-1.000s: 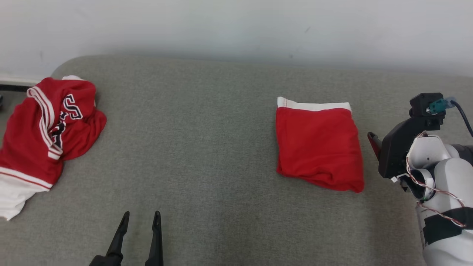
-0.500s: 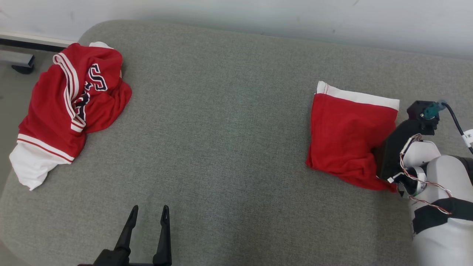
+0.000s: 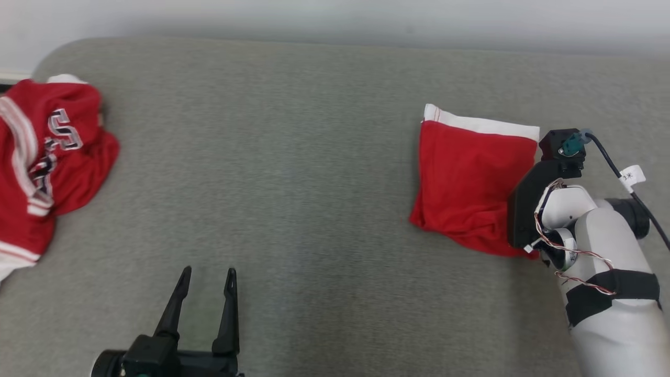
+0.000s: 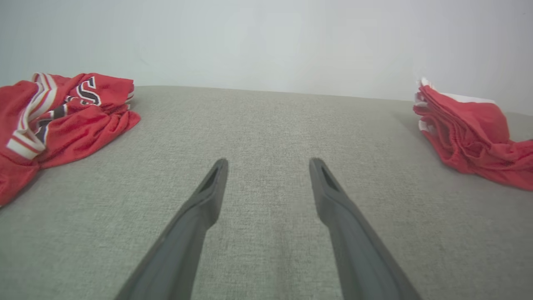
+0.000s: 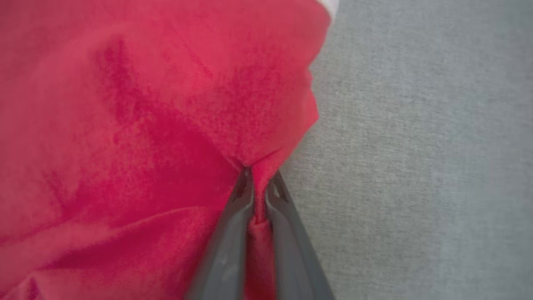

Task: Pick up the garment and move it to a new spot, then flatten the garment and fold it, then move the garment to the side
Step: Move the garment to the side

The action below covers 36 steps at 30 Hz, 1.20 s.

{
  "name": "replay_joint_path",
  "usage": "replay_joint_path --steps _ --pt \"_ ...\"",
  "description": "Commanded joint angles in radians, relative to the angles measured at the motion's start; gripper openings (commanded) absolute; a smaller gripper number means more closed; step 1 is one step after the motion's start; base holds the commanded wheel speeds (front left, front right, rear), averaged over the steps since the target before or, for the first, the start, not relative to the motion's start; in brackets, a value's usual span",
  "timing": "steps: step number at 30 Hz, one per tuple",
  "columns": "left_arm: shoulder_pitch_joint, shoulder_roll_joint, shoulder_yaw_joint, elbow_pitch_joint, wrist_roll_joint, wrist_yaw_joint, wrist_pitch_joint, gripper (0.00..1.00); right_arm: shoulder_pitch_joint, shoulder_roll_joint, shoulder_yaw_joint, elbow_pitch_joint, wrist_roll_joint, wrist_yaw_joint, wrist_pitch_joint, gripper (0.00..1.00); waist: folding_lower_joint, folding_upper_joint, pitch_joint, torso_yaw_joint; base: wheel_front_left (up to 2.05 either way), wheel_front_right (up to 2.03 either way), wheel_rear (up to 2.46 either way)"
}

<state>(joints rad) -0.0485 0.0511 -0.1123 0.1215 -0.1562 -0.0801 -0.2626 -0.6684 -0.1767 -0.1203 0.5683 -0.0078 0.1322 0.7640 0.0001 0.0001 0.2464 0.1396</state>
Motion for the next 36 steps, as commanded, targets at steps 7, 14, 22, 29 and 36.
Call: replay_joint_path --steps 7,14,22,29,36 --pt "-0.059 0.019 -0.011 -0.042 0.040 -0.028 -0.003 1.00 -0.002 -0.165 0.127 -0.001 0.022 -0.003 -0.024 0.00 -0.0001 -0.0001 0.089 -0.218 0.00 0.00 0.00" --pt "-0.099 0.051 -0.029 -0.081 0.065 -0.039 -0.003 1.00 -0.018 -0.272 0.165 -0.009 -0.004 -0.003 -0.078 0.00 -0.0001 -0.0001 0.157 -0.303 0.00 0.00 0.00" --pt "-0.153 0.100 -0.084 -0.134 0.089 -0.046 -0.003 1.00 -0.040 -0.410 0.136 0.020 -0.061 -0.003 -0.286 0.00 -0.0001 -0.0001 0.247 -0.329 0.00 0.00 0.00" --pt "-0.161 0.132 -0.099 -0.172 0.089 -0.045 0.002 1.00 -0.073 -0.492 0.066 0.059 -0.130 -0.003 -0.510 0.00 -0.0001 -0.0001 0.300 -0.320 0.00 0.00 0.00" --pt "-0.162 0.140 -0.099 -0.180 0.083 -0.035 0.005 1.00 -0.108 -0.493 0.022 0.105 -0.186 -0.003 -0.625 0.00 -0.0001 -0.0001 0.316 -0.320 0.00 0.00 0.00"
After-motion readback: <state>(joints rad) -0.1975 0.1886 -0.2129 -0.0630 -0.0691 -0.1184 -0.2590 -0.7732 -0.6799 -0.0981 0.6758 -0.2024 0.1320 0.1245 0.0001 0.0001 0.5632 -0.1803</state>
